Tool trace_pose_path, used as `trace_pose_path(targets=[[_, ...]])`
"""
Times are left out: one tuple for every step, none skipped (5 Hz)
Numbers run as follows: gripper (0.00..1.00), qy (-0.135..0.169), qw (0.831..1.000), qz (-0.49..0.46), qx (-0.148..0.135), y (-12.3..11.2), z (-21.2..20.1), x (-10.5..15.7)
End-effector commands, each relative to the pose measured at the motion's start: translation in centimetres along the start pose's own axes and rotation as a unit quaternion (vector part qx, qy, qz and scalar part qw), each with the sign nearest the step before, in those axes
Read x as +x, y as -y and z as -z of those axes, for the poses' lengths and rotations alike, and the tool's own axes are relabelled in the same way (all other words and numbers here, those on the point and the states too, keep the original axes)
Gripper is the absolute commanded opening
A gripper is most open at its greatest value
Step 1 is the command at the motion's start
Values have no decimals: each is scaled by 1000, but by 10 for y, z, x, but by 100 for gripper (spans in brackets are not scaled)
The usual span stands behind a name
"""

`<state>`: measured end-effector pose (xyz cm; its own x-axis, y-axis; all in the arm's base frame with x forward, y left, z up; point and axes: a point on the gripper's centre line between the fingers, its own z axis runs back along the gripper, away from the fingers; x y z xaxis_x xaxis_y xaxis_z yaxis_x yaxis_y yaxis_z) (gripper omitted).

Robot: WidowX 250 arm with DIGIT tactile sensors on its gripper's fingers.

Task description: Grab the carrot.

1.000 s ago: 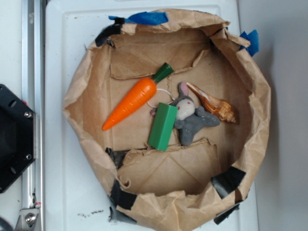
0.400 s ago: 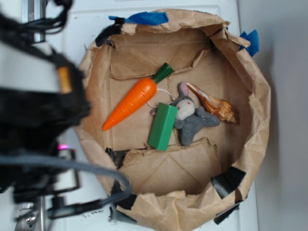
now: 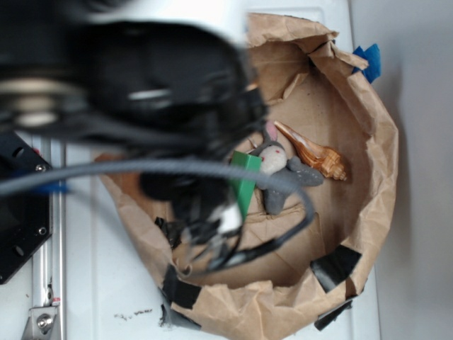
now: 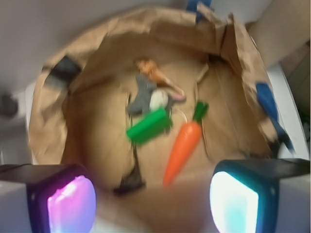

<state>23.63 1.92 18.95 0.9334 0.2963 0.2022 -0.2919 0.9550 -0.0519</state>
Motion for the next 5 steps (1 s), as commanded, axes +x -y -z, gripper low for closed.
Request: trace_pose_path(targets=[[100, 0, 1000, -20, -22, -23, 43, 0], [100, -21, 999, -39, -14, -27, 78, -5], [100, -34, 999, -39, 0, -29, 91, -12], [100, -45, 997, -56, -4, -41, 97, -5], [100, -47, 996, -73, -1, -59, 98, 8]])
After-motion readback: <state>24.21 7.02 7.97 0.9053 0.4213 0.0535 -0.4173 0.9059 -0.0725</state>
